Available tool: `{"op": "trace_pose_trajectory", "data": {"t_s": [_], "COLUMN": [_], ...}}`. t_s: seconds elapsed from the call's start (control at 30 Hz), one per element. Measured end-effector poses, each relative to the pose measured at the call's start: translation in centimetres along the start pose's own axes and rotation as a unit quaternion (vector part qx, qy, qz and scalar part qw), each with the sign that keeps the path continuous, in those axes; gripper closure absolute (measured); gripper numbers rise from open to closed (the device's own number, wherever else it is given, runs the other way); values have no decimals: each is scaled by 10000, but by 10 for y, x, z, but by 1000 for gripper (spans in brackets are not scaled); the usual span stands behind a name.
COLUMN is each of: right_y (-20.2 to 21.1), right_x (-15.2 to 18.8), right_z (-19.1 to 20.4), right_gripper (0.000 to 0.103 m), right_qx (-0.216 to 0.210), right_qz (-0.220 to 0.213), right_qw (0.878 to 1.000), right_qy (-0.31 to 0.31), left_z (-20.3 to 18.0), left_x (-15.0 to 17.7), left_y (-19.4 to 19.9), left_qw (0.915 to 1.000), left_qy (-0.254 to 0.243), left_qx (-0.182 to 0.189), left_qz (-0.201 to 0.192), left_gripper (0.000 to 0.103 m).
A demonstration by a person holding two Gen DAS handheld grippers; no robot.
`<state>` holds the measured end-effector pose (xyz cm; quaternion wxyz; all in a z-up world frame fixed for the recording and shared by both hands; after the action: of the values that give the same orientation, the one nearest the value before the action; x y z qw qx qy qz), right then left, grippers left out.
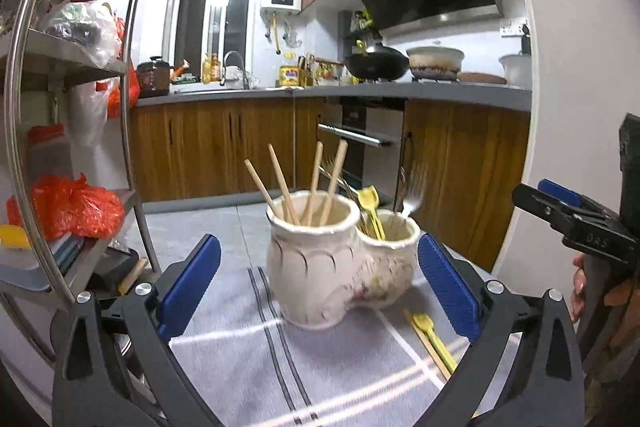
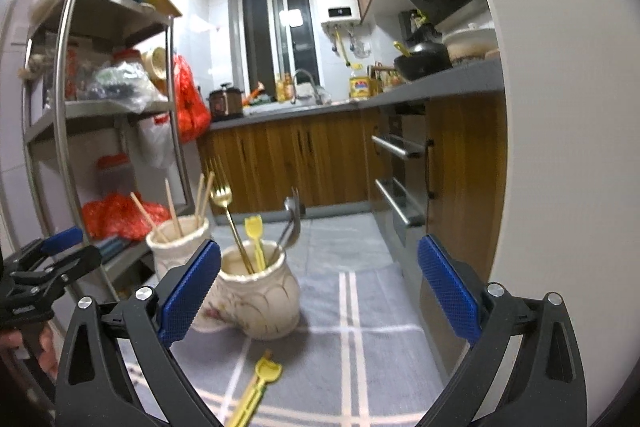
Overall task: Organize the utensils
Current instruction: 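Withdraw both tools and move the right tool to a yellow tulip-handled utensil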
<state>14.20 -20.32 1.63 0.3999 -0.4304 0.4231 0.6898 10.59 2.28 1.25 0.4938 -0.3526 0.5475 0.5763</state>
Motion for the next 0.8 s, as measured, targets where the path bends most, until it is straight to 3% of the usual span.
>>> {"op": "trace_pose_trajectory", "data": {"t_s": [0.4, 0.8], "right_y": [-4, -24], "right_x": [36, 71], "right_z": [-5, -6], "right_gripper": [5, 5], "right_qx": [256, 447], "right_qz": [524, 1357], "right_qw": [9981, 9890], "right_qy": [213, 392], "left_z": [-7, -5], "left_x": [31, 52], "left_y": [-2, -13], "left_qw": [9994, 9972], "left_qy": [38, 15], "left_qx": [82, 149], "left_qz": [321, 738], "left_gripper": [6, 6]}}
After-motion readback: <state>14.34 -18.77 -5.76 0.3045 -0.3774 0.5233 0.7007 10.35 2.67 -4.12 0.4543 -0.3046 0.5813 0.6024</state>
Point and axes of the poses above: each gripper's, at about its wrist camera, not at the fingertips, and y roughly against the way its jaws point, z to its left, x to its underside, the point moved 9 cm from there along -y, roughly the way its jaws point, and after that the axes turned 10 degrees about -y, right-handed, at the moved point
